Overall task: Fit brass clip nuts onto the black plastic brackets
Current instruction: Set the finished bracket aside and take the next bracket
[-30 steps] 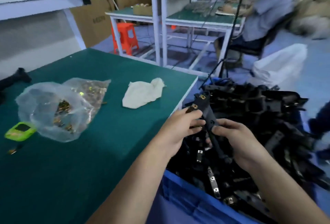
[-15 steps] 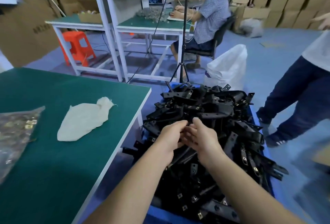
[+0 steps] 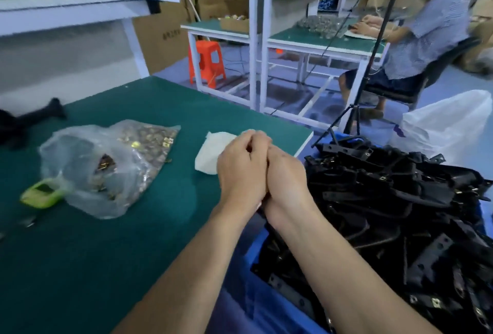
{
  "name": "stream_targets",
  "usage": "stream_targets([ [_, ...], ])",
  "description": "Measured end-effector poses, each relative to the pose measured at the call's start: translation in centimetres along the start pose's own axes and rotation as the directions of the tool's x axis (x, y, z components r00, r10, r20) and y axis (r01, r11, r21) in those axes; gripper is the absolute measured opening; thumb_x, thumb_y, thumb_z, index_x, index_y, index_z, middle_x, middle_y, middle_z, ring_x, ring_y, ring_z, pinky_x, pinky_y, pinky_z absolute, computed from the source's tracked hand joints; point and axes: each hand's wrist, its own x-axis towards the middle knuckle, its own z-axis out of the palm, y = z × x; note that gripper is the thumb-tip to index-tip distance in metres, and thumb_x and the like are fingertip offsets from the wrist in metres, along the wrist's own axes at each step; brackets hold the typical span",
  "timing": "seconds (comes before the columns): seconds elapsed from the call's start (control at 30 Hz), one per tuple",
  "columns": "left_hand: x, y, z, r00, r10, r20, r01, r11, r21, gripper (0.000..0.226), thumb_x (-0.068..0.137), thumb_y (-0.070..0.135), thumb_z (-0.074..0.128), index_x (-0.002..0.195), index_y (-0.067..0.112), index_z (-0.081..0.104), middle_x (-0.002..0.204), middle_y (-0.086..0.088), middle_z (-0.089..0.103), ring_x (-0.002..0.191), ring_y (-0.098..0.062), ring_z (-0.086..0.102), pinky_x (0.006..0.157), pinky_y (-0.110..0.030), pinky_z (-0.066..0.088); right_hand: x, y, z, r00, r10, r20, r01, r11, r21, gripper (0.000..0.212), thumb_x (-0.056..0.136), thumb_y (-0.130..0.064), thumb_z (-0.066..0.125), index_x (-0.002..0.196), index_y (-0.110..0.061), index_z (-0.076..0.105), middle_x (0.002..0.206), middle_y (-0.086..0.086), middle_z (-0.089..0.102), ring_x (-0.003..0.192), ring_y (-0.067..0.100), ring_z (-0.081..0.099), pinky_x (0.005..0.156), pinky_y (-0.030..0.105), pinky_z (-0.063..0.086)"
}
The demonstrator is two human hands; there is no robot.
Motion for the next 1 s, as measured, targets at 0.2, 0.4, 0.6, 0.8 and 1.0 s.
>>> stream_targets([
  [0.2,1.7,-1.2,-13.8,0.898,0.086,-0.431,-0.018,0.987,0.160,0.038,0.103,0.036,0.051,0.075,0.025,0.074,0.067,0.011,0.068,0.069,-0.005,0.061,0.073,-0.034,0.048,-2.9,6.7,12.4,0.969,0.042,0.245,-0.007,0.990,-0.143,0.040,0.104,-0.002,0.039,0.078,-0.010,0.069,0.076,0.002,0.068,0.077,0.014,0.064,0.072,0.024,0.051],
  [0.4,-1.2,-5.1,-27.1,0.751,-0.035,-0.660,0.089,0.995,0.049,0.028,0.094,0.032,0.061,0.070,0.021,0.069,0.062,0.002,0.066,0.054,-0.003,0.054,0.050,-0.024,0.045,-8.2,15.9,21.2,0.890,0.283,0.358,-0.200,0.947,-0.251,0.028,0.103,-0.022,0.053,0.088,-0.011,0.075,0.083,0.003,0.073,0.080,0.010,0.072,0.079,0.031,0.057],
  [0.6,-5.0,-11.2,-38.1,0.678,0.012,-0.735,0.312,0.901,0.302,0.017,0.097,0.025,0.066,0.113,0.025,0.073,0.098,0.030,0.055,0.114,-0.019,0.059,0.095,-0.037,0.050,-11.1,24.4,25.1,0.688,0.538,0.486,-0.170,0.771,-0.613,0.023,0.094,-0.020,0.054,0.097,-0.027,0.076,0.092,-0.007,0.078,0.092,0.007,0.072,0.076,0.028,0.055],
  [0.8,-5.8,-17.0,-46.2,0.741,-0.218,-0.636,0.620,0.585,0.522,0.058,0.089,0.050,0.066,0.142,0.027,0.057,0.144,0.001,0.059,0.137,-0.020,0.046,0.112,-0.040,0.038,-8.2,29.2,27.8,0.755,0.315,0.575,0.219,0.706,-0.674,0.033,0.085,-0.012,0.056,0.094,-0.037,0.076,0.092,-0.024,0.074,0.085,-0.007,0.068,0.080,0.021,0.055],
  [1.0,-4.4,-19.4,-47.3,0.859,-0.170,-0.483,0.481,0.592,0.647,0.021,0.086,0.041,0.076,0.107,0.037,0.079,0.118,0.016,0.071,0.110,-0.016,0.062,0.090,-0.034,0.049,-1.4,31.8,33.9,0.748,0.247,0.616,0.422,0.540,-0.728,0.030,0.094,-0.018,0.059,0.118,-0.032,0.070,0.113,-0.017,0.068,0.078,-0.013,0.061,0.058,0.003,0.040],
])
